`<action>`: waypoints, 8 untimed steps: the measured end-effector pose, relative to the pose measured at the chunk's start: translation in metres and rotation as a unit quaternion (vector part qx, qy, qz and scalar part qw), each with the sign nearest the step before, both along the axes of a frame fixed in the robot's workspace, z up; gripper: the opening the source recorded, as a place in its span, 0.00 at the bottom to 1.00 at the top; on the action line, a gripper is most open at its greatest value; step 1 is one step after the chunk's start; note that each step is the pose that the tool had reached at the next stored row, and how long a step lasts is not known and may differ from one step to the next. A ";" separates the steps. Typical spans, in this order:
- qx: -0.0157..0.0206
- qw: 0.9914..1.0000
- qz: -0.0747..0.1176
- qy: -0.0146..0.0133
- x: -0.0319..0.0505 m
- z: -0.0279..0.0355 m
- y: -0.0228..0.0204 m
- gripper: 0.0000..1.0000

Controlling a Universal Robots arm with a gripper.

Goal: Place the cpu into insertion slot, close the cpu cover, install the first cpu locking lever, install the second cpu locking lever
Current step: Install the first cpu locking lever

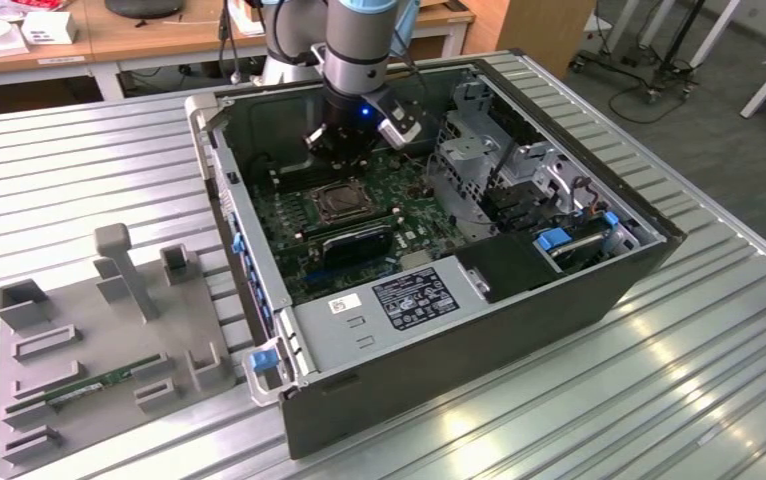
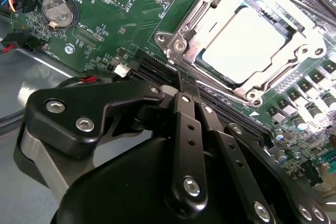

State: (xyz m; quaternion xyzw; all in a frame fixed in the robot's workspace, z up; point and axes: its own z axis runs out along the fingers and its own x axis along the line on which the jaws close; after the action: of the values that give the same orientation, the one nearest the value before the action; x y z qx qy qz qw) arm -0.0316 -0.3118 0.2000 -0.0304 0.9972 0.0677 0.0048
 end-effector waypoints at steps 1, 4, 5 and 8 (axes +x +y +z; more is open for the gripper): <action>0.000 1.000 0.000 0.000 0.0000 -0.0001 0.0000 0.11; -0.001 1.000 0.000 0.000 0.0000 -0.0006 0.0000 0.11; -0.001 1.000 0.000 0.000 0.0000 -0.0006 0.0000 0.11; -0.002 1.000 0.000 0.000 0.0000 -0.0007 0.0000 0.11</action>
State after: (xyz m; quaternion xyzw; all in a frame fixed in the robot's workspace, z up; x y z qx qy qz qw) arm -0.0316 -0.3119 0.1993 -0.0304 0.9974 0.0652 0.0046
